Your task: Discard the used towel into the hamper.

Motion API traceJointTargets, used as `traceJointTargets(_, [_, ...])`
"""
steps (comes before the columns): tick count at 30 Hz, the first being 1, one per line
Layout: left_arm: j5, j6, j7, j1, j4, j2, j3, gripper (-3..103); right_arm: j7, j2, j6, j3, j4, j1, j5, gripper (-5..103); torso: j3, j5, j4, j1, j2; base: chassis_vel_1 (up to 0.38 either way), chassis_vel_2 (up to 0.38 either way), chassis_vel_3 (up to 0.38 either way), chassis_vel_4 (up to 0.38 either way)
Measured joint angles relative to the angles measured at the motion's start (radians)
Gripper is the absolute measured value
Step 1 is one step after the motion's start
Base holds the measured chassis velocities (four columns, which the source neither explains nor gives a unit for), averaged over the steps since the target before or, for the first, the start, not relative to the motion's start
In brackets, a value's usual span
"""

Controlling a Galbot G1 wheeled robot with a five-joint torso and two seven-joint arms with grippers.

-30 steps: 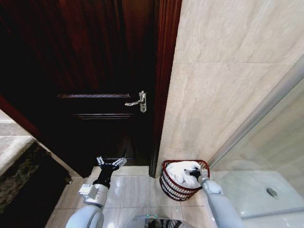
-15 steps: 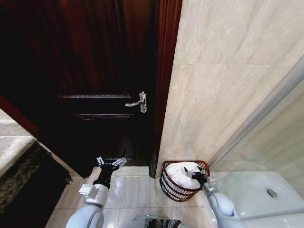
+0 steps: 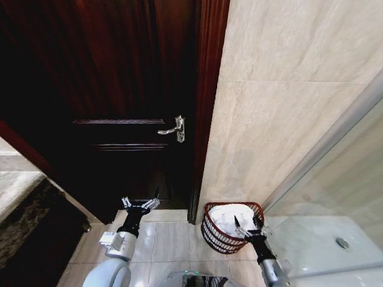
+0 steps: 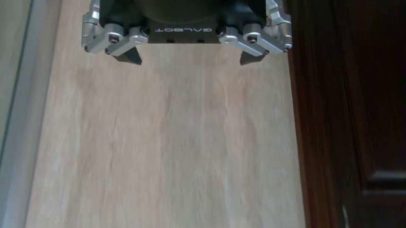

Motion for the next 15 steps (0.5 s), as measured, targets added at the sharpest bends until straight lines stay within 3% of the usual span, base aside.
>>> traceJointTargets(6, [0.000, 0.000, 0.000, 0.000, 0.000, 0.000, 0.000, 100, 0.067, 0.016, 0.035, -0.013, 0.095, -0.044, -0.042, 100, 0.001, 0.0001, 0.0000, 0.000, 0.001, 0.000, 0.000, 0.000, 0.000])
traceJointTargets(15, [0.000, 0.000, 0.000, 0.000, 0.000, 0.000, 0.000, 100, 0.069, 0.022, -0.010, -0.003, 0.226, -0.052, -0.044, 100, 0.001, 0.0001, 0.0000, 0.001, 0.002, 0.000, 0.000, 0.000, 0.000])
